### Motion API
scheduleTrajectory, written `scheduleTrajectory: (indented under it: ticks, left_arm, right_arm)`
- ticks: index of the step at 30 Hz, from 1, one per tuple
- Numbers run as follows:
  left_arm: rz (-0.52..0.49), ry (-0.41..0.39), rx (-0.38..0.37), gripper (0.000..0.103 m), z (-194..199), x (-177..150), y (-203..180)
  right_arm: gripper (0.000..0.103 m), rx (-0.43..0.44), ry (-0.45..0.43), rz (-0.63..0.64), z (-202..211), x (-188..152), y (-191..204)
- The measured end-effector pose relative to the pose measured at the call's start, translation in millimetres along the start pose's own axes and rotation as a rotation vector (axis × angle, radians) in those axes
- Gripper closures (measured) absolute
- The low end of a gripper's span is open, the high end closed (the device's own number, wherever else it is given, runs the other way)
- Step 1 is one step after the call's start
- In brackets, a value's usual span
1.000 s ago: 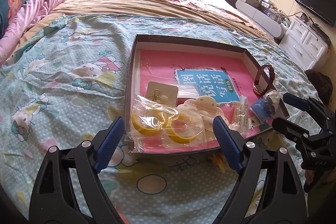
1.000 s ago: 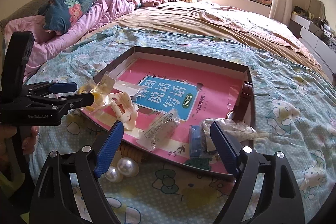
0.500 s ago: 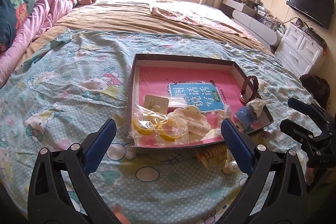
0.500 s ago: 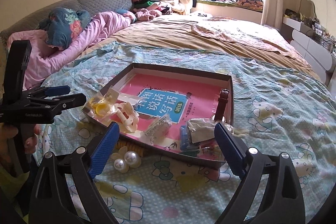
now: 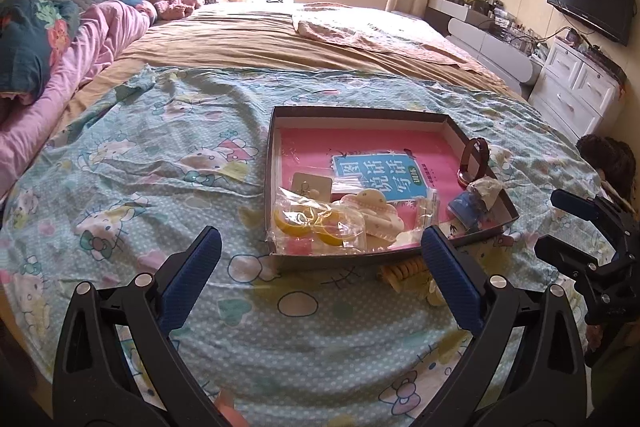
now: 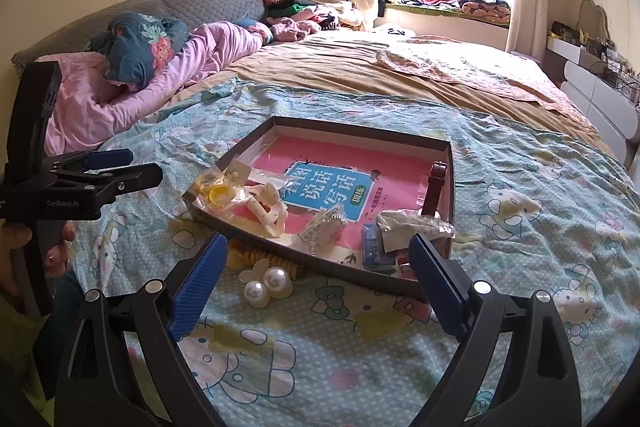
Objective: Organize jewelry
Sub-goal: 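Grasp white pearl earrings with right tool while left tool grasps orange spiral hair tie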
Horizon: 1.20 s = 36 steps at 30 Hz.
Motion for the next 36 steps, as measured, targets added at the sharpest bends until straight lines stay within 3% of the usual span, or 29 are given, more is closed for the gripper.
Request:
scheduleTrajectory:
  ticks: [15,20,30,32,36]
  left_arm:
    - [-0.020,0.096,0.033,0.010,-21.3,-30.5,7.4]
    - [-0.024,0.126,0.013,0.010,-30.8,-39.7,5.6]
    - [-0.036,0.182,-0.061,0.042,-46.0,-51.3,-5.8]
    - [-0.034,0.197,-0.080,0.045,-50.7,-53.0,-9.0]
    - [-0.028,0.220,-0.134,0.051,-59.0,-53.9,-19.8]
  right_arm:
    - [0.013,0.040,0.094,0.039,-33.2,-27.4,22.7]
    - [0.024,0.063,0.155,0.048,-59.3,-38.2,27.4]
    - [0.050,0.131,0.224,0.072,-93.9,-43.1,36.3]
    - [0.061,0.148,0.232,0.075,-97.4,-44.0,36.9]
    - [0.061,0.160,0.218,0.063,-93.3,-43.4,33.6]
Point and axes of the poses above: each gripper's, at about its wrist camera, not at the fingertips, and z roughly against the way its jaws point, y to its left, x to its top, the point moved 4 cm from there along -z, roughly the way its jaws point, and after that the axes turned 1 degree about -x, right-handed, at the moved point
